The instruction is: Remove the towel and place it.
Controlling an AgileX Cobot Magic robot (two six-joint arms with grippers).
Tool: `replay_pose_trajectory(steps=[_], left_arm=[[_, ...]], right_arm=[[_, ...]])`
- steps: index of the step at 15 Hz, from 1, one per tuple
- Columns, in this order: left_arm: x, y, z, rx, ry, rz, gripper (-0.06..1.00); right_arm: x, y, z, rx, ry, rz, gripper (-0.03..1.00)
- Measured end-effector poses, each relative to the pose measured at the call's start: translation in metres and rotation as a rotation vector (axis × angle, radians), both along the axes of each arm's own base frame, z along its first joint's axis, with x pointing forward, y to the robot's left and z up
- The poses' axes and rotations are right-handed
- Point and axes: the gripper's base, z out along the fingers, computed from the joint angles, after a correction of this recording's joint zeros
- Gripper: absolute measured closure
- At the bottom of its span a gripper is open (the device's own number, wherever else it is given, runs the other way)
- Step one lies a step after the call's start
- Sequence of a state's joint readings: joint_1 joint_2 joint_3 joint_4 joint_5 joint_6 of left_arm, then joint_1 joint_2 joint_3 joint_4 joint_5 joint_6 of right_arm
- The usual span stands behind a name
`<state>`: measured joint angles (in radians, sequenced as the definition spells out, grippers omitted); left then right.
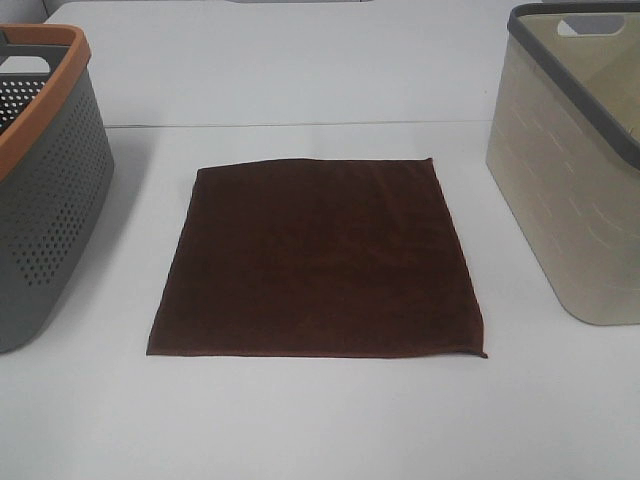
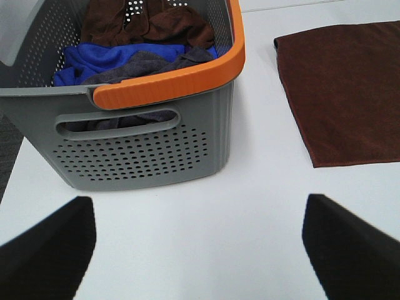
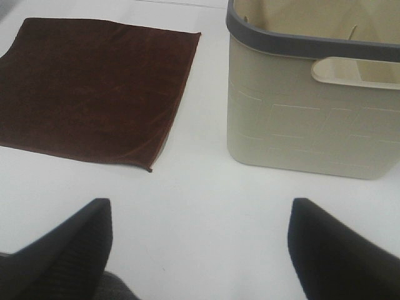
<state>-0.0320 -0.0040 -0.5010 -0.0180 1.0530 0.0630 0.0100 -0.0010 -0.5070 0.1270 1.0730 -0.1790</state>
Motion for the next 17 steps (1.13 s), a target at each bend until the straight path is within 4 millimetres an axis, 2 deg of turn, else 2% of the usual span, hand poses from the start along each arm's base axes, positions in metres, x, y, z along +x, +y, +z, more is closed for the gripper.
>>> replay_pose_trajectory(steps=[17], left_arm=[[0.0000, 0.0000, 0.0000, 0.000, 0.000, 0.000, 0.09]], right_arm=[[-0.0009, 0.0002, -0.0001, 0.002, -0.006, 0.001, 0.23]])
